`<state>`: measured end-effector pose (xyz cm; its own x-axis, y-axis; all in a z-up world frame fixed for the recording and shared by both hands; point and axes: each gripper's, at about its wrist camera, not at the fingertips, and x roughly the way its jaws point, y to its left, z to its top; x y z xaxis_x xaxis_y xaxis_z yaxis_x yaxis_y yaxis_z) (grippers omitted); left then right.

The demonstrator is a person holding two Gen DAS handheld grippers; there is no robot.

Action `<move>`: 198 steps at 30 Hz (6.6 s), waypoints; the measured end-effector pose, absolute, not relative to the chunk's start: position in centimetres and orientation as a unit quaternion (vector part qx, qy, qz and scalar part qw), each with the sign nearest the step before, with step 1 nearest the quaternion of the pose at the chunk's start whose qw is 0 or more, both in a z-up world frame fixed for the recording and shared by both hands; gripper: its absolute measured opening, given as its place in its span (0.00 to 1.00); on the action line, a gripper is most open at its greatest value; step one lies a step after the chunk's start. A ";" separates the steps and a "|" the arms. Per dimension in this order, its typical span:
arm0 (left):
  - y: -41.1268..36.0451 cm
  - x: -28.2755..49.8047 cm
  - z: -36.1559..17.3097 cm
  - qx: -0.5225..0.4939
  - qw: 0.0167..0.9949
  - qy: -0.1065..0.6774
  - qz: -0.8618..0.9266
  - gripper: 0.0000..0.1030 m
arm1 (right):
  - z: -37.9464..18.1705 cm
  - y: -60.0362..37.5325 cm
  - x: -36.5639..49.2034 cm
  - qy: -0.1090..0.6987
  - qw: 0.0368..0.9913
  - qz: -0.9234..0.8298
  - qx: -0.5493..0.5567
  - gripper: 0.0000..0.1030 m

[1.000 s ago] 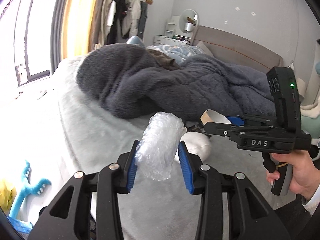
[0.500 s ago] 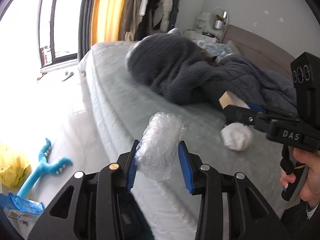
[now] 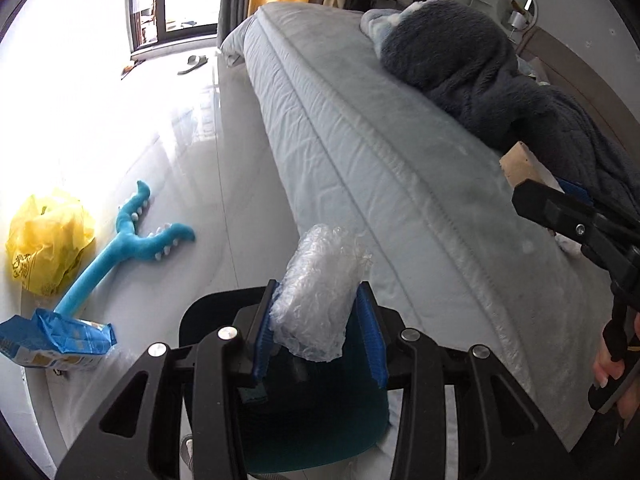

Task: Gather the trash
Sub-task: 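Carry the bubble wrap and cardboard ring over the black bin, then open the left tool to drop the bubble wrap into the bin, then open the right tool to drop the cardboard ring into the bin, then move both tools back toward the white sock and black tissue packet on the bed, then close the left tool on the white sock, then lift the sock with the left tool while the right grasps the black 'Face' tissue packet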

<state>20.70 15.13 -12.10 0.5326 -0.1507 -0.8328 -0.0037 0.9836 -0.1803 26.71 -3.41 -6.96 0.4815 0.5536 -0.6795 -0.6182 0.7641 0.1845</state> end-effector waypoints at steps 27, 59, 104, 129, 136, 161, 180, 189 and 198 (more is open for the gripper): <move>23.8 17.1 -18.0 -0.127 0.791 0.598 -0.024 0.74 | -14.9 7.4 25.6 0.464 0.801 0.363 -0.108 0.46; 29.7 14.5 -7.3 -0.156 0.909 0.385 0.028 0.88 | -24.4 12.1 24.3 0.576 0.724 0.348 -0.153 0.51; 14.7 16.3 0.8 -0.084 0.974 0.211 -0.023 0.95 | -7.6 -5.3 26.0 0.374 0.865 0.331 -0.046 0.83; 2.5 21.0 -3.3 -0.138 0.931 0.291 -0.174 0.95 | -6.8 -21.9 28.3 0.377 0.900 0.218 0.016 0.85; -1.5 21.8 -4.8 -0.140 0.910 0.316 -0.229 0.95 | -6.9 -25.6 28.4 0.378 0.905 0.194 0.020 0.85; -9.6 25.4 -11.2 -0.189 0.844 0.420 -0.277 0.73 | -7.7 -32.9 27.5 0.390 0.907 0.154 0.031 0.85; -6.3 25.1 -9.6 -0.188 0.859 0.399 -0.258 0.14 | -9.1 -29.3 28.6 0.429 0.886 0.172 0.028 0.85; -4.2 24.8 -9.4 -0.176 0.863 0.399 -0.257 0.00 | -9.0 -28.4 29.5 0.437 0.886 0.151 0.032 0.85; -2.5 24.3 -8.9 -0.176 0.863 0.394 -0.262 0.08 | -10.0 -28.2 30.4 0.450 0.883 0.131 0.038 0.85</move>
<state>24.31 -2.52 -8.90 0.5519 -0.5914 -0.5880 0.3137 0.8005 -0.5107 30.41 -28.25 -10.01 0.5615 0.2652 -0.7838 -0.1966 0.9629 0.1849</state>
